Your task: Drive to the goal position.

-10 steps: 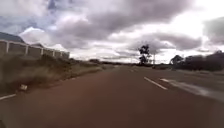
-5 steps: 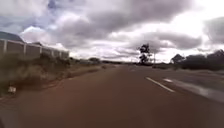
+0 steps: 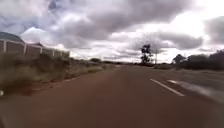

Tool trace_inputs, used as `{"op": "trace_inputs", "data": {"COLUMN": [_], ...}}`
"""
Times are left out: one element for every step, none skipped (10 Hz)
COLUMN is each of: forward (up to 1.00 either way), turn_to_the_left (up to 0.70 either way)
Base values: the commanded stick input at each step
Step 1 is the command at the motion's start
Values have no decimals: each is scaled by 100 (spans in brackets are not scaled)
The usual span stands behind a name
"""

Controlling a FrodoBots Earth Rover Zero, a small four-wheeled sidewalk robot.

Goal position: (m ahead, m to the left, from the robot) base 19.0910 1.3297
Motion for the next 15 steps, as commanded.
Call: {"op": "trace_inputs", "data": {"forward": [70, 70, 70, 70, 70, 70, 70, 70, 70, 70, 70, 70, 70, 70, 70], "turn_to_the_left": [-32, -32, -32, 3, 3, 3, 3, 3, 3, 3, 3, 3, 3, 3, 3]}}
